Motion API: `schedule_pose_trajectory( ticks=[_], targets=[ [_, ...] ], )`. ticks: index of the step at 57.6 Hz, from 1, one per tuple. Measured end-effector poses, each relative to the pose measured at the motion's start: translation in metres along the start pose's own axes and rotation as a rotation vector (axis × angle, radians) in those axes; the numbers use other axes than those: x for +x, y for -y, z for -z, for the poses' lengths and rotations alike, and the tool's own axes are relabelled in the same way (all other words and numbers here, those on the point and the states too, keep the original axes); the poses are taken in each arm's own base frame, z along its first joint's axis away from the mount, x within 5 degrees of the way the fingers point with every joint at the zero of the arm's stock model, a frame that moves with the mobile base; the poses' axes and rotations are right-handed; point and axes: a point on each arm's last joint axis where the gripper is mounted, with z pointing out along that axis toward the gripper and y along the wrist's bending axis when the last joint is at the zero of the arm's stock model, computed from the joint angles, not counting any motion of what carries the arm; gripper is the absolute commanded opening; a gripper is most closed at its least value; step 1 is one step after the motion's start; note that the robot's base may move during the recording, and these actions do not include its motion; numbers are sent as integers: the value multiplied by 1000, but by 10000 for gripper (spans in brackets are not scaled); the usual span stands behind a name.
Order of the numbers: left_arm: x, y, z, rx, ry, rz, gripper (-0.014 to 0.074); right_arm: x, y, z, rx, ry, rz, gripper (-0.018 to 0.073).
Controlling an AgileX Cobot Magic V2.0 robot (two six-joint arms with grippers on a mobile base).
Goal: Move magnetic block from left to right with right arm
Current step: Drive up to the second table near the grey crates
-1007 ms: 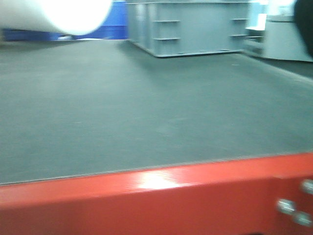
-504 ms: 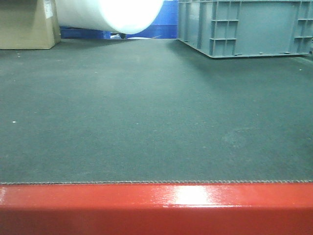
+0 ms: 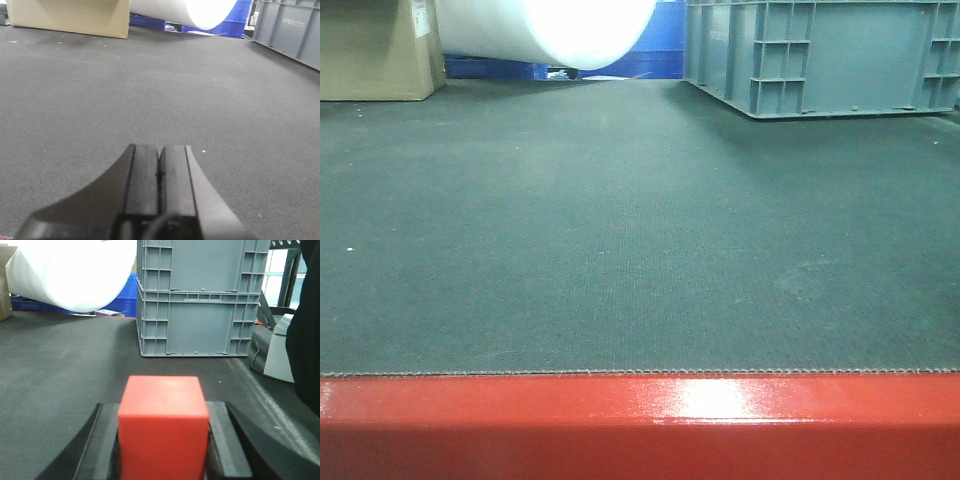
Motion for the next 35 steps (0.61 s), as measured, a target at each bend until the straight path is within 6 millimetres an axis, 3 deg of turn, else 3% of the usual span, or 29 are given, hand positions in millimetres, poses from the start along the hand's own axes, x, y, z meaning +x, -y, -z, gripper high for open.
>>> schedule_pose_trajectory(
  ticks=[35],
  targets=[
    [0,0,0,0,0,0,-117,0,0,0,0,0,0,244]
  ],
)
